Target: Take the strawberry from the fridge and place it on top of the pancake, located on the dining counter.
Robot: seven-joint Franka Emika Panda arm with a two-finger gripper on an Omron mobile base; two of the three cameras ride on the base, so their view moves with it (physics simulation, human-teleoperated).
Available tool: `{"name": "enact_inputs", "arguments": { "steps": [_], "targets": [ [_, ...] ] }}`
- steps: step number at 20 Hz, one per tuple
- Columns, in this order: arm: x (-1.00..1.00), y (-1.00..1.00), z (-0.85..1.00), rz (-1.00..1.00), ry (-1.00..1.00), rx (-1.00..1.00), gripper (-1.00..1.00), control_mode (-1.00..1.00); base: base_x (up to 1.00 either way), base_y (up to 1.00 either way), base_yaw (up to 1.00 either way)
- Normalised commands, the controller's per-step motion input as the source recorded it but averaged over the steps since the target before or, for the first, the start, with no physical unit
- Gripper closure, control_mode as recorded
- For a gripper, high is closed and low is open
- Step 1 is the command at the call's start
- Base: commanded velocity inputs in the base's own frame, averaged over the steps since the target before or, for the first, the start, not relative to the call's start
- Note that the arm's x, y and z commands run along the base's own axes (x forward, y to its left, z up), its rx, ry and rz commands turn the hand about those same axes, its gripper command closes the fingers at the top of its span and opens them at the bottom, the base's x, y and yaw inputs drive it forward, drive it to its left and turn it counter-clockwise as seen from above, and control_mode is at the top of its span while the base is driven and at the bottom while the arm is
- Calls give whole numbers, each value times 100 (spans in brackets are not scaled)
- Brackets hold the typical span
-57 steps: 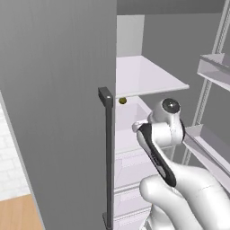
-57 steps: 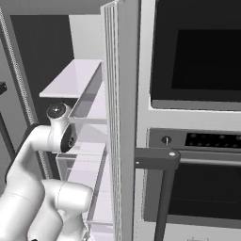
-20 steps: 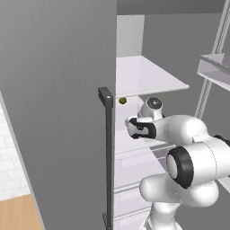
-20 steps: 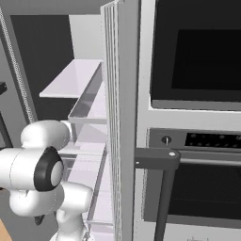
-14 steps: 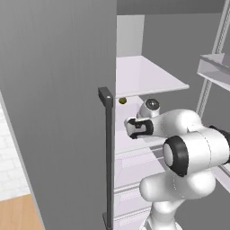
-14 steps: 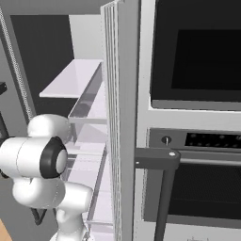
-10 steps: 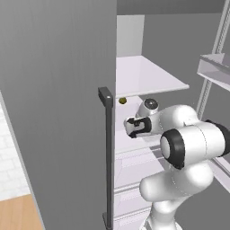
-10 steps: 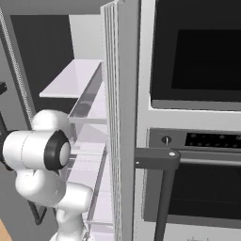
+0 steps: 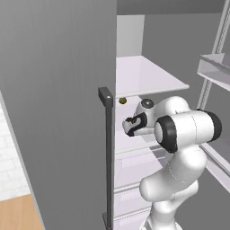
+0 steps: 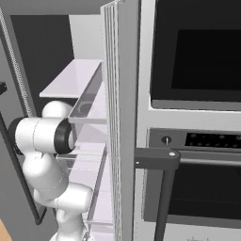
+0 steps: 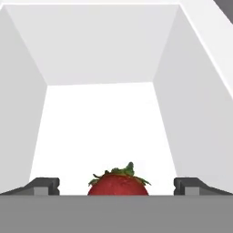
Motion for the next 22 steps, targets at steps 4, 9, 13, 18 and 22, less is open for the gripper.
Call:
{"name": "enact_inputs", "arguments": {
  "steps": [4,9,13,18,22],
  "targets": [
    [13,0,-20,0,1,0,-100,-100,0,0,0],
    [0,-1,-14,-1,2,0,-100,-100,0,0,0],
    [-23,-1,-19,-8,8,3,-100,-100,0,0,0],
    [-21,0,-19,-7,6,1,-100,-100,0,0,0],
    [-7,0,-16,-3,0,0,-100,-100,0,0,0]
  ]
}}
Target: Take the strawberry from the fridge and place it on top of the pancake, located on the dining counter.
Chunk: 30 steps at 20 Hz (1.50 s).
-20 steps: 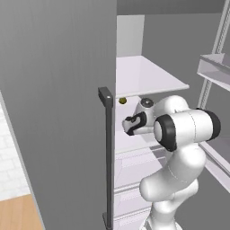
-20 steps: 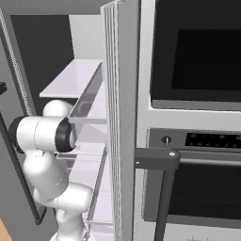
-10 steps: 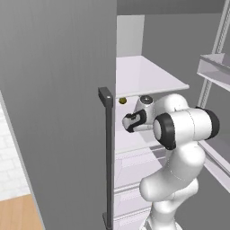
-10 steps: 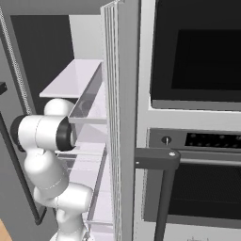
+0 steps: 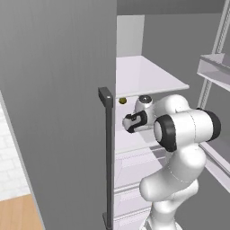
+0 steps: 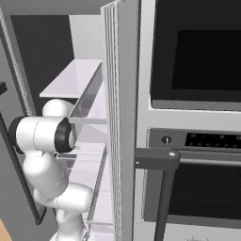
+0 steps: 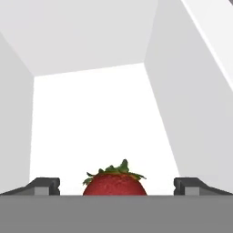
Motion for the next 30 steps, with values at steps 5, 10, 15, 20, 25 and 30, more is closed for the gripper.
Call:
{"name": "enact_inputs", "arguments": {
  "steps": [5,10,15,20,25,30],
  "targets": [
    [-12,0,-17,-5,0,0,100,-100,0,0,0],
    [-34,0,-19,-9,0,0,100,-100,0,0,0],
    [-55,0,-4,-6,0,0,100,-100,0,0,0],
    [-96,0,26,0,-8,5,100,-100,0,0,0],
    [-85,0,95,0,-5,3,100,-100,0,0,0],
    [-83,0,100,0,-3,0,100,-100,0,0,0]
  ]
}}
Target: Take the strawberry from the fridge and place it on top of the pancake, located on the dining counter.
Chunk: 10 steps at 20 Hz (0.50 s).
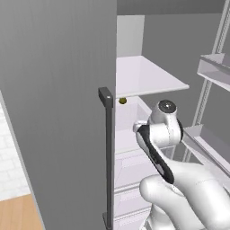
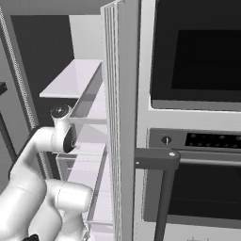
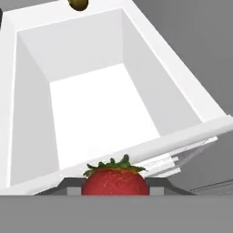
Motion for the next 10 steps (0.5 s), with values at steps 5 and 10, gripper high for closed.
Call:
{"name": "enact_inputs", "arguments": {
  "steps": [5,10],
  "targets": [
    [-87,0,100,0,1,0,100,-100,0,0,0],
    [-74,0,100,0,12,0,100,-100,0,0,0]
  ]
}}
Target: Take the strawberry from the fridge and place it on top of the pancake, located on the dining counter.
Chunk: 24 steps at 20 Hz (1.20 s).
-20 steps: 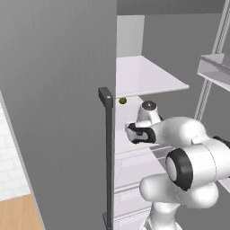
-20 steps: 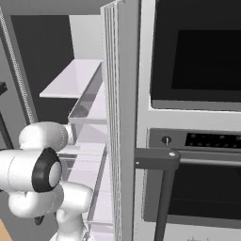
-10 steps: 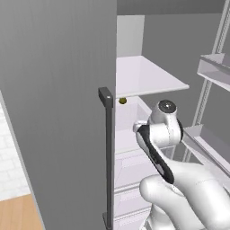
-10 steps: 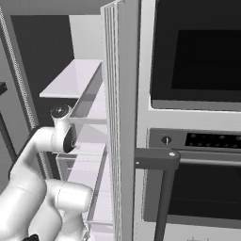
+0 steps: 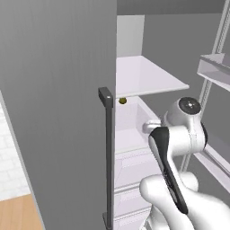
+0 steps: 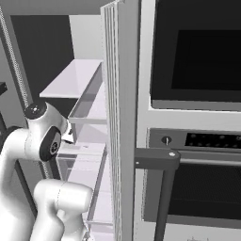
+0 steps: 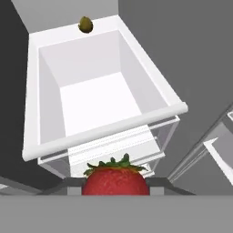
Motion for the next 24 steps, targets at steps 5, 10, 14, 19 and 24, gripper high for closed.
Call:
{"name": "enact_inputs", "arguments": {
  "steps": [5,10,14,19,24],
  "targets": [
    [-41,0,97,5,20,0,100,-100,0,0,0],
    [-53,0,4,1,-5,0,100,-100,0,0,0],
    [-84,2,-4,0,-24,-3,100,-100,0,0,0],
    [-23,2,-1,1,-2,0,100,-100,0,0,0],
    [0,0,0,0,0,0,100,-100,0,0,0]
  ]
}}
